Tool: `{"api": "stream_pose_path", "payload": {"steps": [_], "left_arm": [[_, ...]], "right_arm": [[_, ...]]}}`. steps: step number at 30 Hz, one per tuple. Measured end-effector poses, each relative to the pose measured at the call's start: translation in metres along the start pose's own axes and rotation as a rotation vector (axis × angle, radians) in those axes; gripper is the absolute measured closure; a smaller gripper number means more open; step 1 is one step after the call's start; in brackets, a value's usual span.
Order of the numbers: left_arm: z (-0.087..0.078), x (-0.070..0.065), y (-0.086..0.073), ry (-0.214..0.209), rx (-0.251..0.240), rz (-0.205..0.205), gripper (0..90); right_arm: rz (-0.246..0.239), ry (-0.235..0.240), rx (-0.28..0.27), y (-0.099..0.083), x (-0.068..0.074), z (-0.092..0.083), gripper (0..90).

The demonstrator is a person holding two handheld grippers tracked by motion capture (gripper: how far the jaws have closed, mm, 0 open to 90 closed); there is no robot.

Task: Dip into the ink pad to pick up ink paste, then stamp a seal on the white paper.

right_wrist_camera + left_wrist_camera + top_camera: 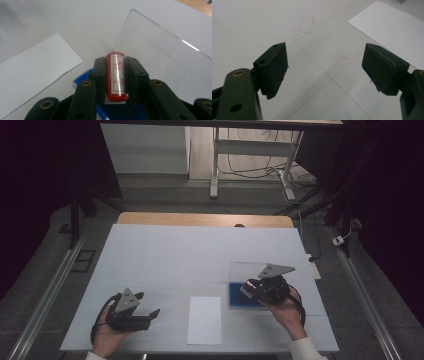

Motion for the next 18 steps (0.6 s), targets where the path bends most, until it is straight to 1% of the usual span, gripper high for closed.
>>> {"api": "stream_pose_path", "payload": {"steps": [3, 6, 11, 15, 18], "left_arm": [[0.0, 0.0, -0.001, -0.003, 0.004, 0.0, 21.5], [0.0, -0.001, -0.001, -0.004, 0.008, -0.003, 21.5], [0.0, 0.0, -0.001, -0.003, 0.007, -0.001, 21.5], [0.001, 0.0, -0.001, -0.003, 0.007, -0.002, 21.4], [0.001, -0.001, -0.001, -0.004, 0.009, 0.0, 21.4]], "right_arm": [[0.0, 0.005, -0.018, 0.003, 0.002, -0.002, 69.9], [-0.008, 0.007, -0.019, 0.005, 0.003, -0.003, 69.9], [0.0, 0.02, -0.034, 0.008, 0.006, -0.004, 69.9], [-0.002, 0.04, -0.053, 0.013, 0.013, -0.005, 70.0], [-0.015, 0.05, -0.056, 0.016, 0.018, -0.005, 69.9]]}}
Point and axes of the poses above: each handheld gripper's, and its own axes: z roughly forward along the jaws, y roughly out of its top, x roughly to its left, the point moved 7 cm from there along z, roughly forward along the jaws, and after that the axes turned 14 degrees about -x, right-handed, at the moved point
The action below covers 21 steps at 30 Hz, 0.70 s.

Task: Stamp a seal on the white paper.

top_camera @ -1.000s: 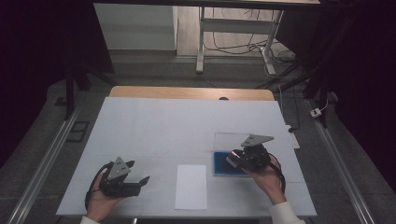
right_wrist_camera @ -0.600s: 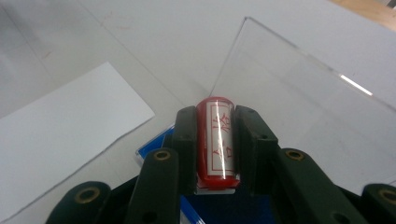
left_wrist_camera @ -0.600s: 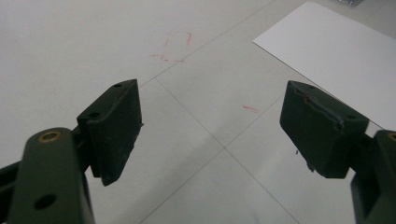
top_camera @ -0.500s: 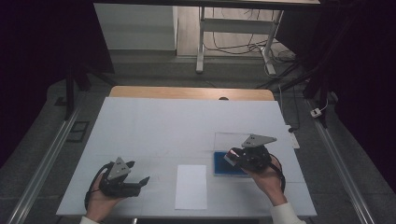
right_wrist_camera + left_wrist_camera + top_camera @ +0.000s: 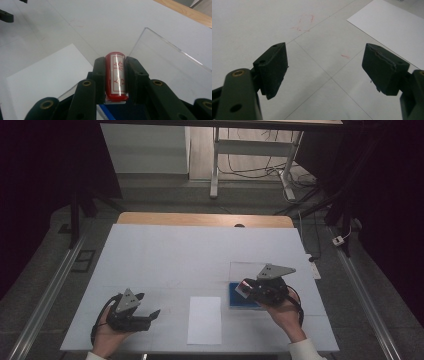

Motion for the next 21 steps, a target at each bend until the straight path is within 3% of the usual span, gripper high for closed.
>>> {"api": "stream_pose_path", "payload": {"steps": [21], "left_arm": [[0.001, -0.001, -0.002, -0.001, 0.006, 0.0, 21.5]], "right_arm": [[-0.029, 0.095, 0.006, 0.005, 0.028, 0.015, 69.9]]}}
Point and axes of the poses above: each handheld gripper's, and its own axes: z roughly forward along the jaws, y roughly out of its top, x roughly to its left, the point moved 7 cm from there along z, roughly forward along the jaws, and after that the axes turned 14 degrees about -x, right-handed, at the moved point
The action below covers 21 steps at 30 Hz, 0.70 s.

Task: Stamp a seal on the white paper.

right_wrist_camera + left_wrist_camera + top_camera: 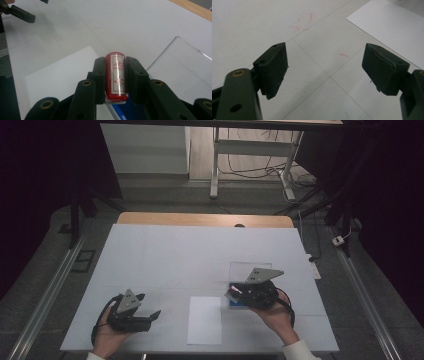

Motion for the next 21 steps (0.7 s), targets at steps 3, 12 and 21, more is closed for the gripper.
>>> {"api": "stream_pose_path", "payload": {"steps": [3, 12, 21], "left_arm": [[0.0, 0.0, 0.0, -0.001, 0.001, 0.0, 21.5], [0.0, -0.001, -0.001, -0.003, 0.006, 0.004, 21.5], [0.0, -0.001, 0.0, -0.002, 0.003, 0.003, 21.5]], "right_arm": [[-0.007, 0.01, 0.002, 0.001, 0.004, 0.002, 69.9], [-0.024, 0.036, 0.009, 0.002, 0.014, 0.008, 69.9], [-0.041, 0.054, 0.011, 0.005, 0.023, 0.011, 69.8]]}}
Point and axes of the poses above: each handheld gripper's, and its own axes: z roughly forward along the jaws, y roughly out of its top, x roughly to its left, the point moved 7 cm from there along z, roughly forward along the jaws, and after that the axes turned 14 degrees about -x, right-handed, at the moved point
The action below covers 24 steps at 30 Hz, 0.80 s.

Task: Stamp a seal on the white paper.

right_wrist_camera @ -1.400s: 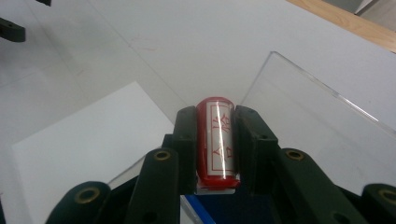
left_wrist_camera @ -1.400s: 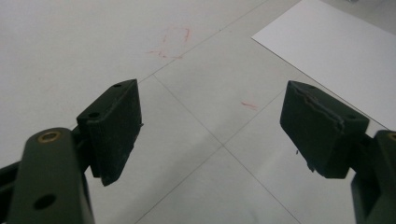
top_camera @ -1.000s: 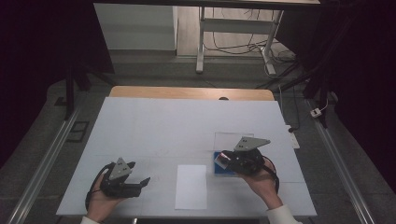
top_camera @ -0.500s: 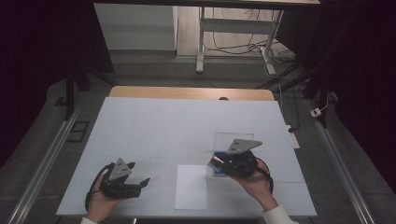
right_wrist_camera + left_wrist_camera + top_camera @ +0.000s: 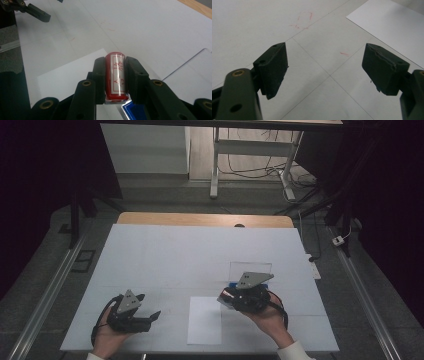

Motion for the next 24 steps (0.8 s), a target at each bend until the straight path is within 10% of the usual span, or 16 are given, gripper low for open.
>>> {"api": "stream_pose_path", "payload": {"steps": [24], "left_arm": [[0.001, -0.002, 0.001, -0.005, 0.0, 0.003, 21.5]], "right_arm": [[-0.018, 0.063, 0.04, -0.004, 0.026, 0.022, 69.9]]}}
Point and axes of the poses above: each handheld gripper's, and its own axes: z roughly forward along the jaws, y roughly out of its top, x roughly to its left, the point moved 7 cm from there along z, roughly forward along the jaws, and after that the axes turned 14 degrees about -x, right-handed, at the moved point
